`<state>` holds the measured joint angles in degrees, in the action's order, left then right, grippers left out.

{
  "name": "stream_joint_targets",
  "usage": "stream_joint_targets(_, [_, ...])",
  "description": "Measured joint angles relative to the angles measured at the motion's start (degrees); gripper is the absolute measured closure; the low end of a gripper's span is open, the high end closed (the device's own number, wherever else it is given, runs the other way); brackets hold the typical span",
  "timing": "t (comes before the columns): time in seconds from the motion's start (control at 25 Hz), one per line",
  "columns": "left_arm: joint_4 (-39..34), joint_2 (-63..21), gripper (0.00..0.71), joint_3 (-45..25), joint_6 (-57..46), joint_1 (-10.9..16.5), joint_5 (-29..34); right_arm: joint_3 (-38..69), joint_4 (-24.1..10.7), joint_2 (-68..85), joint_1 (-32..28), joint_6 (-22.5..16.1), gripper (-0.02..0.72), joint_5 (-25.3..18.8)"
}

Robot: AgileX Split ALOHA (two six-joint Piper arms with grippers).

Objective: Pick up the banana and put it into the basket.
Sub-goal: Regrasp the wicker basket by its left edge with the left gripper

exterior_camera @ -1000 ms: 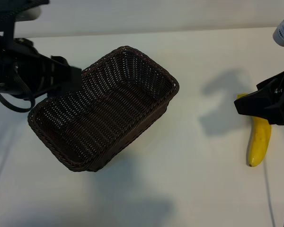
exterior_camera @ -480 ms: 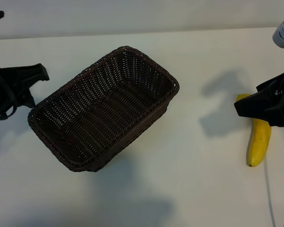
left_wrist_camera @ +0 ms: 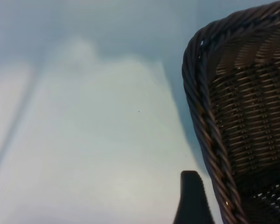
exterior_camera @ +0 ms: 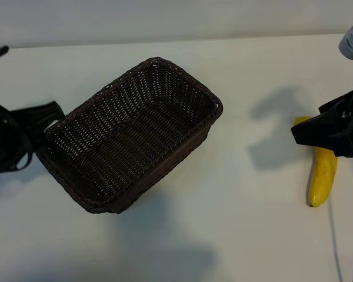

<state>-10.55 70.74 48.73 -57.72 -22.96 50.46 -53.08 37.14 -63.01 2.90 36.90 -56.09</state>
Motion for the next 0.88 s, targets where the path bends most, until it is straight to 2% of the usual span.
stream_joint_targets(0.24, [0.2, 0.0, 0.187, -7.2, -3.1, 0.0, -5.3, 0.0, 0.0, 0.0, 0.0, 0.0, 0.124, 0.0])
stream_joint_targets(0.4, [0.0, 0.0, 0.187, -10.9, -5.3, 1.0, -12.0, 0.0, 0.0, 0.0, 0.0, 0.0, 0.124, -0.2])
stream_joint_targets(0.56, [-0.1, 0.1, 0.187, -11.1, -5.7, 2.1, -16.8, 0.0, 0.0, 0.0, 0.0, 0.0, 0.124, -0.5])
stream_joint_targets(0.88, [-0.2, 5.0, 0.187, -11.1, -5.6, 2.3, -18.8, 0.0, 0.0, 0.0, 0.0, 0.0, 0.124, -0.7])
